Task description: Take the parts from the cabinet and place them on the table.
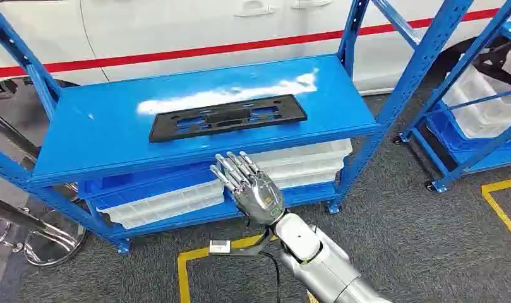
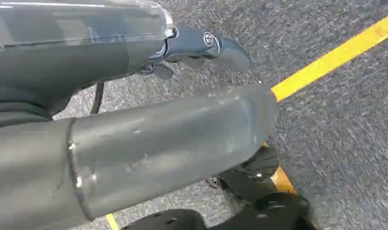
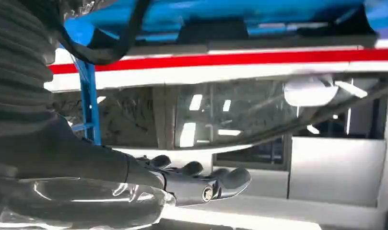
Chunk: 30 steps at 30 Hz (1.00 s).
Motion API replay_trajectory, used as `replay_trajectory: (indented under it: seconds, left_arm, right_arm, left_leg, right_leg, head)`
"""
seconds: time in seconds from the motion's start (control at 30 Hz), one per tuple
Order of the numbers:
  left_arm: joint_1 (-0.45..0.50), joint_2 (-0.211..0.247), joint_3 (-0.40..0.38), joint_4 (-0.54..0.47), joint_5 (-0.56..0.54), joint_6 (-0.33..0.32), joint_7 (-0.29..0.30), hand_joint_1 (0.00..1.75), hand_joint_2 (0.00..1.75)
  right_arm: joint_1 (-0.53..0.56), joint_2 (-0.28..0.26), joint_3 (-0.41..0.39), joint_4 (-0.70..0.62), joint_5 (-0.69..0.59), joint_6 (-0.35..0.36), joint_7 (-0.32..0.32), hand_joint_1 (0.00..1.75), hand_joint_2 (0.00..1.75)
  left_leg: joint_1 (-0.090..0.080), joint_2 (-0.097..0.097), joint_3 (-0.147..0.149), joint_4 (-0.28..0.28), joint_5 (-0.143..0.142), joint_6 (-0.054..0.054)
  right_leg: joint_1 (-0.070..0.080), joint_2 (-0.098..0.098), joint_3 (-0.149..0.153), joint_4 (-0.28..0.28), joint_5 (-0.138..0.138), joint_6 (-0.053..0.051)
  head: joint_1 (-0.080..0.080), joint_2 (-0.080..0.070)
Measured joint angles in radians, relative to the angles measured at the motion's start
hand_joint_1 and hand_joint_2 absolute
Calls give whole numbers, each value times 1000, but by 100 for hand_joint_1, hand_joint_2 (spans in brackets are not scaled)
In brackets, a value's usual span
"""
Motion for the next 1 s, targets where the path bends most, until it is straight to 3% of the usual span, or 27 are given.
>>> replay_trajectory:
  seconds: [0.07, 0.1, 0.13, 0.2, 0.23, 0.27, 0.3, 0.37, 0.43, 0.47, 0.53, 0.57, 0.6, 0.63, 0.73, 0.77, 0.8, 0.87, 0.93, 0.97, 1.0]
  left_arm:
    - [3, 0, 0, 0, 0, 2, 0, 0, 0]
    - [5, 0, 0, 0, 0, 3, 1, 0, 0]
    - [5, 0, 0, 0, 1, 4, 1, 0, 0]
    - [4, 0, 0, 0, 3, 6, 1, 0, 0]
    - [5, 0, 0, 0, 3, 7, 1, 0, 0]
    - [5, 0, 0, 0, 3, 8, 1, 0, 0]
    - [1, 0, 0, 0, 3, 9, 1, 0, 0]
    - [5, 0, 0, 0, 3, 9, 2, 0, 0]
    - [5, -2, 0, 0, 4, 9, 2, 0, 0]
    - [4, -2, 0, 0, 4, 9, 1, 0, 0]
    - [2, -2, 0, 0, 5, 10, 0, 0, 0]
    - [2, -2, 0, 0, 5, 10, 0, 0, 0]
    - [3, -2, 0, 0, 5, 10, 0, 0, 0]
    - [4, -2, 0, 0, 5, 10, 1, 0, 0]
    - [6, -5, 0, 0, 5, 10, 0, 0, 0]
    - [5, -8, 0, 0, 5, 10, 0, 0, 0]
    - [4, -8, 0, 0, 5, 10, 0, 0, 0]
    - [4, -8, 0, 0, 6, 10, 0, 0, 0]
    - [2, -8, 0, 0, 8, 10, -1, 0, 0]
    - [1, -8, 0, 0, 10, 10, -2, 0, 0]
    - [0, -8, 0, 0, 10, 10, -2, 0, 0]
  right_arm:
    - [2, 0, 5, 9, 0, 2, 3, 0, 175]
    - [4, 0, 7, 14, 0, 2, 5, 0, 175]
    - [5, 0, 8, 18, 0, 2, 7, 0, 175]
    - [4, 0, 11, 23, 0, 2, 13, 0, 175]
    - [3, 0, 12, 26, 0, 3, 13, 0, 175]
    - [1, 0, 12, 28, 0, 6, 14, 0, 175]
    - [1, 0, 13, 28, 0, 8, 14, 0, 175]
    - [2, 0, 14, 28, 0, 8, 14, 0, 175]
    - [-1, 0, 15, 27, -1, 9, 17, 0, 175]
    - [-3, 0, 16, 27, -3, 10, 18, 0, 175]
    - [1, -2, 16, 27, -3, 15, 21, 0, 175]
    - [5, -2, 16, 28, -3, 16, 22, 0, 175]
    - [8, -3, 16, 28, -3, 17, 24, 0, 175]
    - [9, -4, 16, 28, -3, 18, 24, 0, 175]
    - [8, -6, 17, 28, -3, 20, 26, 0, 175]
    - [7, -7, 17, 28, -3, 22, 27, 0, 175]
    - [6, -7, 18, 28, -3, 24, 27, 0, 175]
    - [5, -8, 18, 27, -3, 24, 29, 0, 175]
    - [7, -8, 18, 23, -3, 27, 33, 0, 175]
    - [6, -8, 18, 22, -3, 27, 33, 0, 175]
    - [3, -8, 18, 22, -3, 27, 33, 0, 175]
  left_leg:
    - [0, 0, -57, 88, -18, -3]
    - [0, 0, -78, 103, -2, -4]
    - [0, 0, -73, 68, 39, -3]
    - [1, 1, -10, -104, 159, -1]
    - [1, 1, 14, -174, 185, 4]
    - [-6, 0, 28, -180, 171, 6]
    - [-6, -1, 31, -190, 156, 17]
    - [-7, -2, 27, -191, 152, 26]
    - [0, -2, 45, -204, 150, 39]
    - [0, -1, 50, -205, 145, 47]
    - [-1, -1, 55, -205, 137, 54]
    - [-1, -1, 58, -204, 133, 54]
    - [-1, -2, 63, -204, 129, 54]
    - [-2, -3, 72, -204, 123, 53]
    - [-2, -5, 106, -205, 100, 46]
    - [-6, -5, 110, -206, 94, 40]
    - [-6, -6, 108, -204, 92, 35]
    - [-5, -3, 109, -213, 89, 24]
    - [-6, 0, 117, -210, 77, 15]
    - [-6, 0, 104, -177, 64, 10]
    - [-6, -1, 66, -103, 32, 5]
  right_leg:
    - [1, 1, 6, 1, -7, -1]
    - [2, 2, 12, 1, -12, -1]
    - [2, 4, 21, 2, -19, 1]
    - [1, 6, 44, 7, -37, 7]
    - [1, 5, 51, 9, -48, 12]
    - [9, 7, 47, 16, -55, 21]
    - [8, 8, 42, 17, -55, 25]
    - [8, 7, 45, 11, -58, 31]
    - [3, 5, 52, 25, -76, 45]
    - [3, 5, 29, 74, -97, 48]
    - [0, 4, -81, 255, -164, 55]
    - [0, 4, -124, 315, -174, 56]
    - [0, 4, -151, 339, -163, 55]
    - [1, 4, -155, 316, -124, 54]
    - [6, 4, -67, 68, 47, 33]
    - [15, 4, -55, 52, 30, 27]
    - [16, 3, -47, 26, 24, 23]
    - [17, 6, -51, 31, 18, 18]
    - [3, 5, -30, 8, 20, 12]
    - [2, 6, -20, 2, 17, 7]
    - [2, 3, -15, 1, 13, -1]
  head:
    - [0, 0]
    - [0, 0]
    - [0, 0]
    - [0, 0]
    - [0, 0]
    - [1, 0]
    - [0, 0]
    - [0, 0]
    - [1, 0]
    - [1, 0]
    - [1, 0]
    - [1, 0]
    - [1, 0]
    - [1, 0]
    - [1, 0]
    - [1, 0]
    - [2, 0]
    - [1, 0]
    - [1, 0]
    - [0, 0]
    - [0, 0]
